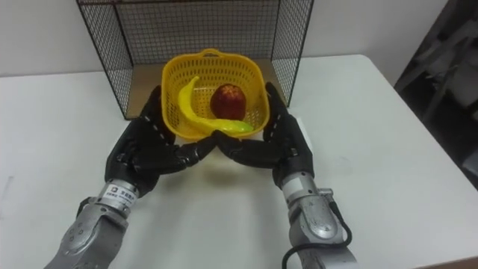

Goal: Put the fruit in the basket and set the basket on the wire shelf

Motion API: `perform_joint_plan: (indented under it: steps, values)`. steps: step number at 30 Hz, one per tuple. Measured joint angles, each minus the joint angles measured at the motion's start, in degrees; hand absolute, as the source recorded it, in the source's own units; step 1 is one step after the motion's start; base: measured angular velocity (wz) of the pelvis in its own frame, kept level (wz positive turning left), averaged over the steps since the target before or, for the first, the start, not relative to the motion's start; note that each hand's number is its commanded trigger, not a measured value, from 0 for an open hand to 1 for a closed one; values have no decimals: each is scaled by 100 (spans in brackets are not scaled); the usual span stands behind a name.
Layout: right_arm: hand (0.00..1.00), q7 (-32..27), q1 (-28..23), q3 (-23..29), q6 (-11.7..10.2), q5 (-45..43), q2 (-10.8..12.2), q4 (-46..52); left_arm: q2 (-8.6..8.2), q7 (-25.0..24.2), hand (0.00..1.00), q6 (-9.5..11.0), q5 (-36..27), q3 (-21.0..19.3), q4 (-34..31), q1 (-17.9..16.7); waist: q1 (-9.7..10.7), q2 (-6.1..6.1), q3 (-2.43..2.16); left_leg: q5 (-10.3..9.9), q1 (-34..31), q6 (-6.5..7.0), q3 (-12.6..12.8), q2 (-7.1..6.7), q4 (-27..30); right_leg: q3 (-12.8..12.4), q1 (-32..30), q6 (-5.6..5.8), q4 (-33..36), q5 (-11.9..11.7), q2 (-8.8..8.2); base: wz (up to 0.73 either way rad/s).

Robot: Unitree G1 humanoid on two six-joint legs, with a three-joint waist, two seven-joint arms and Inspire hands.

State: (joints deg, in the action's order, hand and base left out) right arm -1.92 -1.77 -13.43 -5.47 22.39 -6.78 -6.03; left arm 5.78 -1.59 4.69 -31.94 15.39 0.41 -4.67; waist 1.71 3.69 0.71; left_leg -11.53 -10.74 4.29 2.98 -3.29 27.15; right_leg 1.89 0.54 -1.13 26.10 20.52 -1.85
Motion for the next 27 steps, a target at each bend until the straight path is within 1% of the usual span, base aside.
perform_joint_plan:
  steps: [1, 2, 3, 4, 5, 7, 9, 10, 11, 12, 13, 14, 15, 17, 18, 19, 20, 21, 22, 23, 24, 25, 27]
  values:
    - [0, -3, 1, 1, 0, 0, -2, 0, 0, 0, 0, 31, 1, 0, 0, 0, -4, 0, 23, -32, 18, 9, -4, -16, 1, 13, 11, 25, 41, 15, -16, 3]
    - [0, -3, 2, 0, 0, -7, -1, 0, -1, 0, 0, 65, 0, 1, 0, 3, 0, 1, 55, -72, 29, 20, -7, -29, -2, 41, 3, 53, 96, 33, -32, 0]
    - [0, -3, 2, 1, 0, -11, 0, 0, -1, 0, 0, 68, 1, 1, 0, 7, 0, 3, 66, -97, 25, 24, -6, -33, 5, 58, -14, 60, 140, 48, -41, 0]
    - [0, -3, 3, 2, 0, -15, 17, 0, -1, 6, 0, 68, 4, 1, 0, 10, -3, 12, 72, -136, 5, 32, -1, -54, 48, 104, -67, 98, 250, 92, -75, 0]
    - [0, -3, 5, 4, 0, -15, 48, 0, -6, 19, 0, 67, 2, 3, 0, 15, 4, 12, 72, -163, -37, 50, 5, -65, 93, 163, -134, 128, 360, 113, -106, 0]
    - [0, -4, 9, 3, 2, -34, 46, 1, -7, 23, 0, 68, 9, 2, 0, 32, 4, 1, 74, -209, -128, 77, 13, -65, 193, 217, -254, 138, 534, 119, -127, 2]
    - [0, -4, 10, 2, 3, -64, 44, 2, -7, 24, 0, 67, 10, 3, 0, 32, 0, 3, 73, -270, -199, 105, 37, -70, 285, 218, -361, 162, 785, 133, -152, -3]
    - [0, -4, 8, -2, 3, -64, 49, 3, -4, 25, 0, 65, 10, 2, 0, 31, -11, 6, 73, -295, -184, 138, 59, -112, 302, 227, -459, 168, 1062, 136, -216, -5]
    - [0, -4, 11, 2, 3, -64, 49, 4, -6, 25, 0, 67, 6, 2, 0, 32, -13, 4, 70, -329, -132, 191, 127, -161, 307, 199, -561, 198, 1347, 151, -304, -6]
    - [0, -3, 18, 2, 3, -64, 50, 4, -4, 24, 0, 68, 6, 0, 0, 33, 5, 4, 71, -346, -93, 217, 161, -193, 312, 181, -609, 208, 1516, 156, -344, -8]
    - [0, 1, 27, 4, 2, -73, 50, 4, -5, 24, 0, 68, 15, 0, 0, 33, 16, 6, 65, -373, -30, 263, 187, -283, 318, 139, -738, 261, 1890, 142, -442, 0]
    - [0, 2, 33, 15, 1, -73, 51, 5, -11, 22, 0, 68, 13, -2, 0, 34, 16, 5, 64, -412, 29, 325, 219, -366, 321, 136, -887, 375, 2268, 75, -563, 0]
    - [0, 2, 33, 23, 1, -74, 52, 5, -16, 22, 0, 68, 13, -2, 0, 34, 14, 1, 61, -426, 53, 346, 238, -385, 324, 142, -965, 407, 2414, 25, -610, 0]
    - [0, 2, 41, 30, 1, -256, 32, 3, -19, 22, 0, 68, 17, -37, 0, 48, -9, -23, 59, -450, 149, 385, 251, -389, 287, 142, -1061, 447, 2651, -187, -631, -8]
    - [0, 1, 40, 30, 1, -255, 28, 3, -6, 23, 0, 67, 16, -39, 0, 50, -4, -30, 60, -446, 181, 389, 246, -380, 261, 144, -1048, 455, 2626, -206, -624, -14]
    - [0, 0, 47, 11, 1, -257, 10, 3, 0, 30, 0, 68, 14, -37, 0, 58, -32, -72, 66, -441, 210, 394, 233, -338, 244, 146, -970, 488, 2420, -127, -593, -21]
    - [0, 0, 58, 1, 1, -262, -1, 4, -5, 73, 0, 69, 12, -39, 0, 77, -57, -104, 57, -438, 202, 396, 244, -304, 223, 147, -882, 481, 2013, 37, -562, -21]
    - [0, 0, 70, 4, 1, -264, -4, 4, -7, 95, 0, 67, 13, -45, 0, 106, -57, -113, 65, -436, 196, 401, 259, -299, 214, 140, -872, 456, 1736, 93, -554, -13]
    - [0, -1, 66, 3, 5, -265, -21, 3, -6, 107, 0, 67, 11, -50, 0, 147, -55, -120, 72, -427, 201, 413, 312, -294, 185, 134, -874, 441, 1192, 55, -537, 0]
    - [0, -2, 65, 0, 6, -265, -40, -13, -6, 108, 0, 66, 12, -47, 2, 159, -46, -143, 61, -426, 234, 414, 335, -295, 149, 141, -804, 420, 890, 28, -495, -4]
    - [0, -4, 73, 3, 6, -263, -41, -19, -6, 108, 0, 66, 13, -39, 2, 175, -41, -166, 58, -424, 251, 410, 336, -283, 118, 153, -747, 398, 770, 14, -474, -6]
    - [0, -7, 110, 10, 6, -263, -51, -56, -5, 107, 0, 67, 25, -37, 2, 214, -22, -211, 53, -408, 266, 386, 332, -231, 56, 153, -682, 380, 604, -81, -397, -9]
    - [0, -19, 170, 21, 6, -261, -50, -146, 3, 107, 0, 67, 73, -38, 2, 240, -20, -212, 54, -384, 337, 362, 324, -169, -48, 188, -548, 355, 376, -185, -330, -6]
